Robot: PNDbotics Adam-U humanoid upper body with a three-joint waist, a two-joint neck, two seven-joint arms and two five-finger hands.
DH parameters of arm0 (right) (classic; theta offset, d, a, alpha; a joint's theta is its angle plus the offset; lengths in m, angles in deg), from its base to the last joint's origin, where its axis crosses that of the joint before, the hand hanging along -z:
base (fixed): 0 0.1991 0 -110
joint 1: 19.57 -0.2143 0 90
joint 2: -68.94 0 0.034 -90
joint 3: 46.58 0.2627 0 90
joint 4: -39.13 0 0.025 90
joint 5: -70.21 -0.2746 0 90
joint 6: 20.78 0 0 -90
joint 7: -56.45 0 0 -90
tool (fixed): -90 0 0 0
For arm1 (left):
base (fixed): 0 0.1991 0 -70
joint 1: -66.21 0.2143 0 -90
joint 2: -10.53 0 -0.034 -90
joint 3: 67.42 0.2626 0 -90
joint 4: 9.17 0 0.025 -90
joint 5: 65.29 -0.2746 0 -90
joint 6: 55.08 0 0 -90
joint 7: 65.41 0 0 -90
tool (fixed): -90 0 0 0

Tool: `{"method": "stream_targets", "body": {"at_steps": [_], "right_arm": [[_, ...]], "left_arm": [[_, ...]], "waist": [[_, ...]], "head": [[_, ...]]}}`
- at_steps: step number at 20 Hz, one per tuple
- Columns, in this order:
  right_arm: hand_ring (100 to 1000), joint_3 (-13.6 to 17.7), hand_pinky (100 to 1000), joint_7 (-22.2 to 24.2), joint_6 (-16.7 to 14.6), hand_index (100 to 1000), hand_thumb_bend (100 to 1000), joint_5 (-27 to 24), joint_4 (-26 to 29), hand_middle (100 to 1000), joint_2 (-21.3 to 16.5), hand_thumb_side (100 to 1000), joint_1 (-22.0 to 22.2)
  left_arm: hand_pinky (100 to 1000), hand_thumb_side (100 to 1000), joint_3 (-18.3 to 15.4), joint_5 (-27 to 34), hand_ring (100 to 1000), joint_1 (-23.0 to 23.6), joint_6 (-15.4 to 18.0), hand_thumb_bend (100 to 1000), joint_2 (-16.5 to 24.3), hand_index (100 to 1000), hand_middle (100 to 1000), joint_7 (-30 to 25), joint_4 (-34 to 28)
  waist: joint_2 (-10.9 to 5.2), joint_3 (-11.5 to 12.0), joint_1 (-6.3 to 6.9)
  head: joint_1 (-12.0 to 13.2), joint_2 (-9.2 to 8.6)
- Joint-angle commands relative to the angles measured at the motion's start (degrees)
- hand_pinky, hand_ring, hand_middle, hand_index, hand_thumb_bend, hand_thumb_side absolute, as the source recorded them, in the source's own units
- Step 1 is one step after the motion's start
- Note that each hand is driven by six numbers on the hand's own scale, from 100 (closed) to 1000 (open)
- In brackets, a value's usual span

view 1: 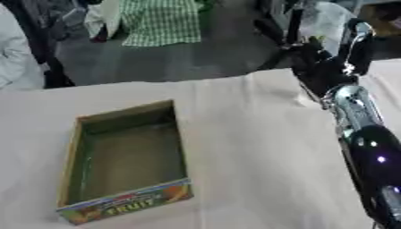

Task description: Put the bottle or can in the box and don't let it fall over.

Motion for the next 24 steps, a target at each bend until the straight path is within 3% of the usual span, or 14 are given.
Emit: {"method": "stream_targets", "body": {"at_steps": [1,24], "right_arm": [[105,0.6,100,0.2,-0.3,979,264,0.6,0.9,271,-1.7,901,-1.4],[103,2.3,100,-0.1,-1.4,975,276,1.3,-1.6,269,-3.4,902,-2.3]], "left_arm": [[829,626,-0.3,-0.3,859,-0.6,0.1,830,1.0,822,800,-0.2,-1.1],[828,625,-0.2,-0.4,862,-0.6,0.1,829,0.8,822,801,-0.5,-1.1]], "waist": [[-0.61,0.1,-0.03],[0.0,0.1,0.52]], "head": [[-0.2,-0.39],[-0.5,-0.94]]}}
